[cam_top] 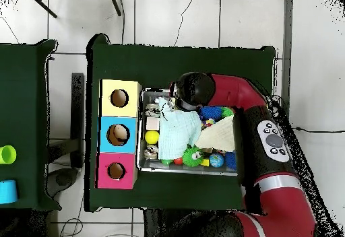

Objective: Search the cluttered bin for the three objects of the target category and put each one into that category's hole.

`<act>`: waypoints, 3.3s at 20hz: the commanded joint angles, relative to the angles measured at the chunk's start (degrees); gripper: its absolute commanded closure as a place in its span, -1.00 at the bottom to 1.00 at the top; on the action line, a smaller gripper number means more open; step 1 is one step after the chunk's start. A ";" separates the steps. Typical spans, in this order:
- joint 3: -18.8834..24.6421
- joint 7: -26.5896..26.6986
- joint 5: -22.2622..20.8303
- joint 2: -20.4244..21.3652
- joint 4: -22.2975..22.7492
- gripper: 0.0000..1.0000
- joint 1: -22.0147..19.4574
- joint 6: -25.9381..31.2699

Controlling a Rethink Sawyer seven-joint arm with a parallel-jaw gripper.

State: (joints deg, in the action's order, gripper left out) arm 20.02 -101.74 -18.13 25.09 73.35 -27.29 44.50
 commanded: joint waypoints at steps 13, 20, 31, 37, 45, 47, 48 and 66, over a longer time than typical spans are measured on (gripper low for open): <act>3.06 10.25 -8.83 -11.85 -13.02 -1.00 3.64 -0.56; 3.15 9.55 -8.06 -8.91 -9.27 -1.00 2.76 0.15; 3.72 8.77 -4.71 -1.55 -3.49 -1.00 1.15 4.96; 3.55 8.59 -5.61 -2.15 -4.26 -1.00 1.99 4.02; 3.76 7.58 -5.20 2.12 3.08 -1.00 0.95 1.66; 4.00 7.63 -4.98 2.85 4.24 -1.00 0.56 1.63; 4.11 7.67 -4.86 3.13 4.66 -1.00 0.39 1.75; 4.90 8.04 -5.28 1.06 3.60 -1.00 0.27 2.34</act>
State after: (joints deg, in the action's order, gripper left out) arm 20.45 -101.74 -23.43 27.96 73.13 -26.11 44.49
